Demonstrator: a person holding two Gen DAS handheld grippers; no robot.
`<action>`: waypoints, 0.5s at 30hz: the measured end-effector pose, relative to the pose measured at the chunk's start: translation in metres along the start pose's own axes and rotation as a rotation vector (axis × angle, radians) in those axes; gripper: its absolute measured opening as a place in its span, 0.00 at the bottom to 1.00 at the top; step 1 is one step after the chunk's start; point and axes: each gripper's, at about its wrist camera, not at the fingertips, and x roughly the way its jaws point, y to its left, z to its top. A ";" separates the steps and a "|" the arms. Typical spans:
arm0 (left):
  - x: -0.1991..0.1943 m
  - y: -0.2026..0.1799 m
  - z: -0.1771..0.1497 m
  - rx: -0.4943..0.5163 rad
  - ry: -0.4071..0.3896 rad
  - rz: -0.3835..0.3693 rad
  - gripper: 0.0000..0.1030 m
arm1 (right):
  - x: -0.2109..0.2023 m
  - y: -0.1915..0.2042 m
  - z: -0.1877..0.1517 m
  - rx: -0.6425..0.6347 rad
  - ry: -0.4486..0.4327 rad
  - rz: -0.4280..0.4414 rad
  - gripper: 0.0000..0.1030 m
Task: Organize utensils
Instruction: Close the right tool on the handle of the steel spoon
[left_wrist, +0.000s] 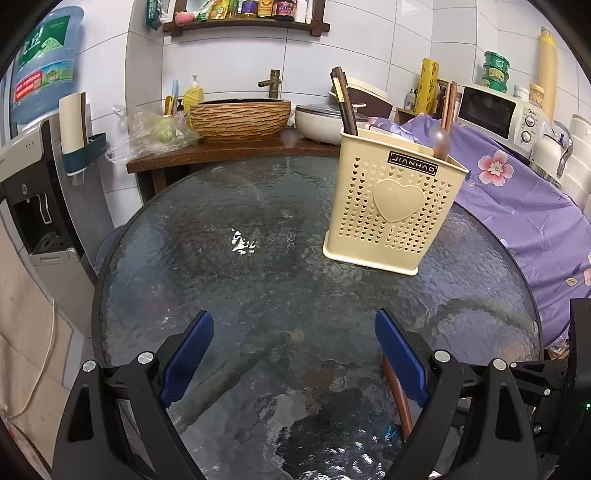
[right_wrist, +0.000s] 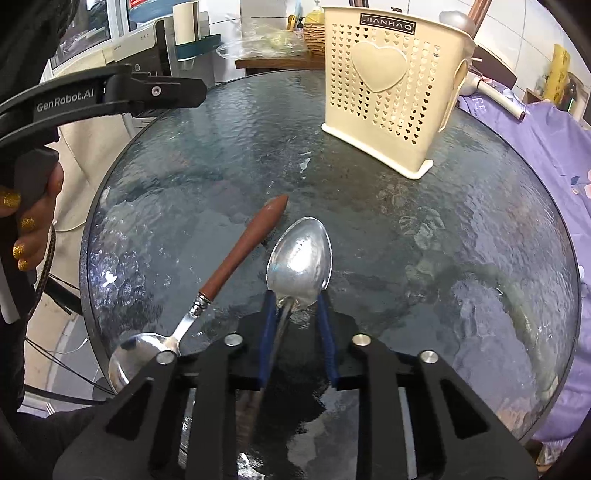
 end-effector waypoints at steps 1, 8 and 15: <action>0.000 -0.001 -0.001 0.001 0.001 -0.001 0.84 | 0.000 -0.002 -0.001 -0.003 0.000 0.000 0.18; 0.002 -0.016 -0.007 0.036 0.033 -0.031 0.84 | -0.003 -0.025 -0.005 0.034 0.005 -0.032 0.18; 0.005 -0.047 -0.024 0.129 0.084 -0.077 0.84 | -0.005 -0.043 -0.010 0.071 -0.003 -0.033 0.20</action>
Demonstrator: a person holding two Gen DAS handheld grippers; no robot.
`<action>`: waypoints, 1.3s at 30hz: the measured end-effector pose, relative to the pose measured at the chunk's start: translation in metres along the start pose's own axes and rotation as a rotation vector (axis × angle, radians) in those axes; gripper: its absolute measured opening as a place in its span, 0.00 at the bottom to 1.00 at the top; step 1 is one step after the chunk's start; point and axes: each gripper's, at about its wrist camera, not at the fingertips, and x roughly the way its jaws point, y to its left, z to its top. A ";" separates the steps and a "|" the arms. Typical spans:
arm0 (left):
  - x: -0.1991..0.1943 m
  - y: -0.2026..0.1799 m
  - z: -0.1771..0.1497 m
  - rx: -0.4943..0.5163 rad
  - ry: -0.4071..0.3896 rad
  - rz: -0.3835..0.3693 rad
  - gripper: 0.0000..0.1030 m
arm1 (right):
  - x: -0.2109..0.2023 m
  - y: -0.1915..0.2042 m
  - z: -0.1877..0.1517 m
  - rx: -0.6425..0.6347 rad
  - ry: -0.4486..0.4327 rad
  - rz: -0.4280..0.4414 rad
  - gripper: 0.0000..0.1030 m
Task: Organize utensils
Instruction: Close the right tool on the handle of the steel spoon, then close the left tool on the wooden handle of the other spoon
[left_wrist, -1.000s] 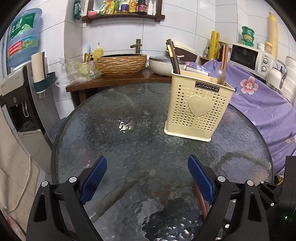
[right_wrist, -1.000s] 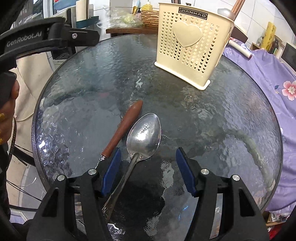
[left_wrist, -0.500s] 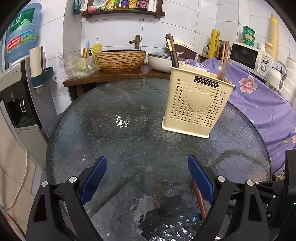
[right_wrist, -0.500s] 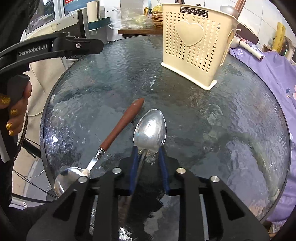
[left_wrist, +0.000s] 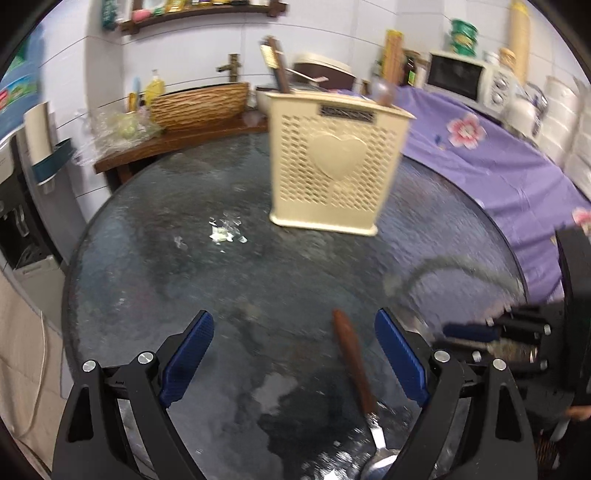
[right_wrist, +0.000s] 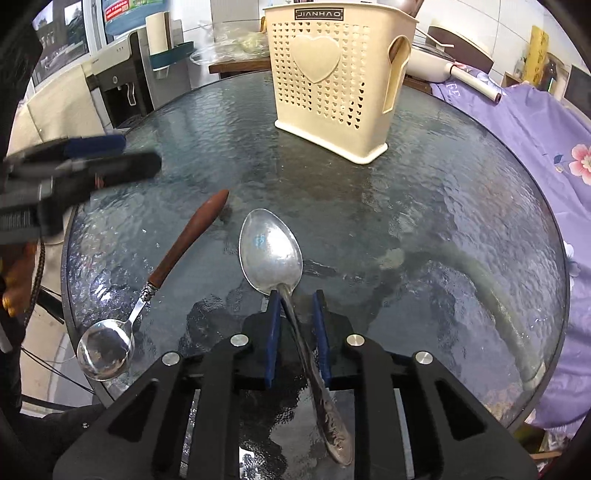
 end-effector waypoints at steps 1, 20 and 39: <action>0.000 -0.005 -0.002 0.015 0.002 0.002 0.83 | 0.000 -0.001 0.000 0.000 0.001 0.004 0.23; -0.004 0.010 -0.014 -0.017 0.034 0.023 0.71 | 0.023 0.020 0.032 -0.204 0.033 0.083 0.49; 0.010 -0.014 -0.015 0.038 0.082 -0.027 0.67 | 0.020 0.000 0.043 -0.108 0.034 0.070 0.38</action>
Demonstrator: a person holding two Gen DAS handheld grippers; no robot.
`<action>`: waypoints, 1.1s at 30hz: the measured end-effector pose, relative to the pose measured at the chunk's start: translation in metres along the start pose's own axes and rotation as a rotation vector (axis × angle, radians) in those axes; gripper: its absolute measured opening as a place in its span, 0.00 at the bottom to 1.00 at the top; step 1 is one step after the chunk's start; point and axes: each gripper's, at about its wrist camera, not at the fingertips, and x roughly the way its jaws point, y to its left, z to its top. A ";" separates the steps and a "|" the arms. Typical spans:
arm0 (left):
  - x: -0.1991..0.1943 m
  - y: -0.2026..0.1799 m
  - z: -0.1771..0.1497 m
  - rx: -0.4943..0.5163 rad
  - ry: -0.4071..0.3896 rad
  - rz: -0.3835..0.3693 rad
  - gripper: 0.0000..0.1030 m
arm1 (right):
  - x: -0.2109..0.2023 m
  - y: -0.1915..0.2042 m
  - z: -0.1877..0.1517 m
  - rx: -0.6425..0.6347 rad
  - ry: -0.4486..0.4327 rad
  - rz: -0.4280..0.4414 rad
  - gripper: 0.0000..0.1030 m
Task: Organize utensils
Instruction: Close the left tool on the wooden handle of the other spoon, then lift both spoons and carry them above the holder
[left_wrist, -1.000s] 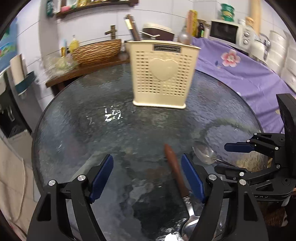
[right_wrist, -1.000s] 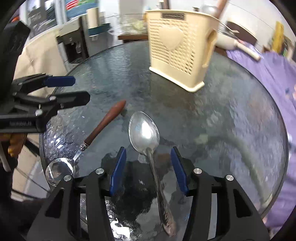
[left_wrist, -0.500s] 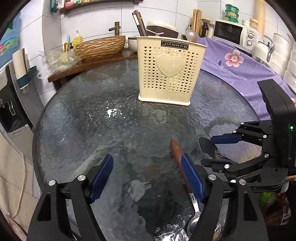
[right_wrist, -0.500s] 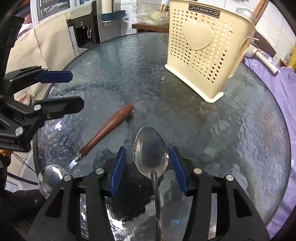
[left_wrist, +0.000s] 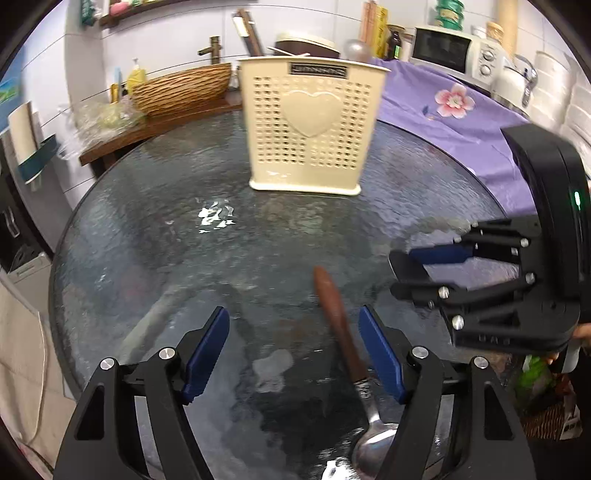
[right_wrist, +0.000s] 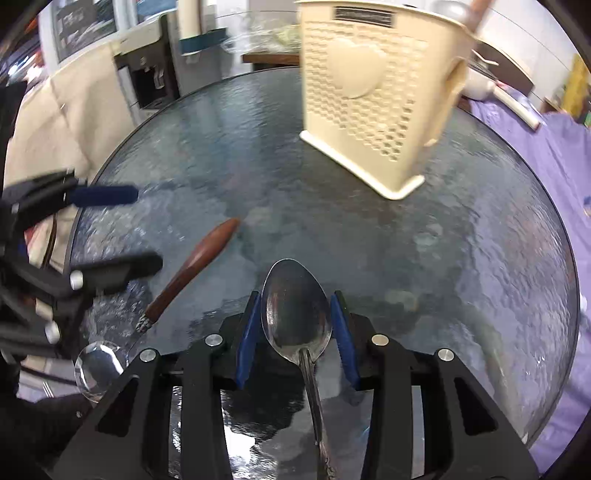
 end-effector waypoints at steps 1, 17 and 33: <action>0.002 -0.004 0.001 0.007 0.006 -0.007 0.67 | -0.001 -0.005 0.000 0.019 -0.002 -0.004 0.38; 0.043 -0.030 0.010 0.028 0.108 0.007 0.25 | -0.006 -0.015 -0.007 0.077 -0.011 -0.047 0.38; 0.046 -0.021 0.029 -0.051 0.078 -0.034 0.15 | -0.017 -0.013 -0.008 0.078 -0.076 -0.043 0.38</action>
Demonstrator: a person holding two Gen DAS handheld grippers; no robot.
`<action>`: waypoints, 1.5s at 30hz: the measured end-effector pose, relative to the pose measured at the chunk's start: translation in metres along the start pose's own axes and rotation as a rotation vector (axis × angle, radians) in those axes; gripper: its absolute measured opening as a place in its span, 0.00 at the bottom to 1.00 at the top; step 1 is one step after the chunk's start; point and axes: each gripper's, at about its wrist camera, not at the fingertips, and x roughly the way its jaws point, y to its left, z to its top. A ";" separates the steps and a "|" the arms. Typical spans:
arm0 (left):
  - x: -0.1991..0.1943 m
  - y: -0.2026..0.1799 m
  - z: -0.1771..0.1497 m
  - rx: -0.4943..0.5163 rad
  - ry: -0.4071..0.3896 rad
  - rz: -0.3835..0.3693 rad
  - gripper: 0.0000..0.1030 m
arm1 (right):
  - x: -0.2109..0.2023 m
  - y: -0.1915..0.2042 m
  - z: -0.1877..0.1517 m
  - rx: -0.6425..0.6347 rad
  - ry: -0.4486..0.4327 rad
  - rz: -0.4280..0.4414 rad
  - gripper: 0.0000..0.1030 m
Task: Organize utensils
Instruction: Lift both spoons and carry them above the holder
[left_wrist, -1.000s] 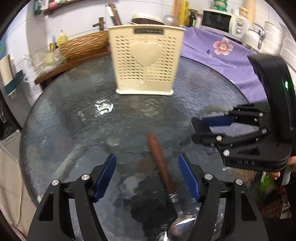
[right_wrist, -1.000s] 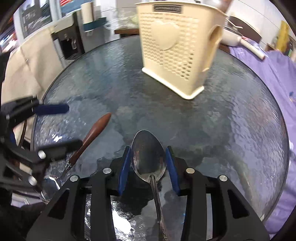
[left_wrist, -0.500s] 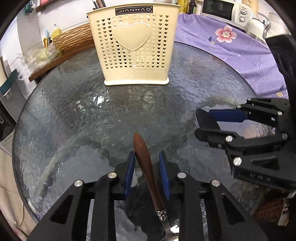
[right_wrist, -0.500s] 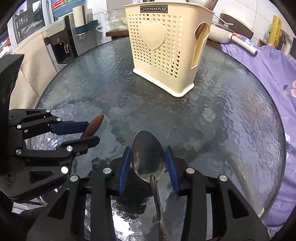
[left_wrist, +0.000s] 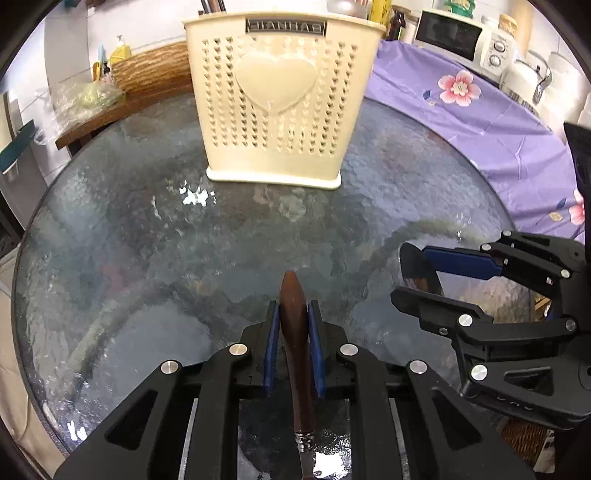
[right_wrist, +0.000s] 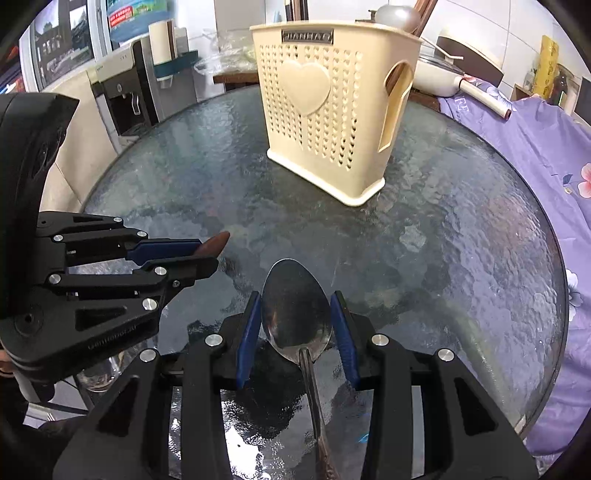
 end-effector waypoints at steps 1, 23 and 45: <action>-0.005 0.000 0.002 -0.003 -0.016 -0.003 0.15 | -0.004 -0.001 0.001 0.003 -0.012 0.007 0.38; -0.088 0.003 0.006 -0.008 -0.226 -0.072 0.14 | -0.075 -0.014 0.018 0.083 -0.173 0.124 0.37; -0.119 0.006 0.031 0.025 -0.326 -0.079 0.14 | -0.104 -0.018 0.046 0.120 -0.266 0.189 0.37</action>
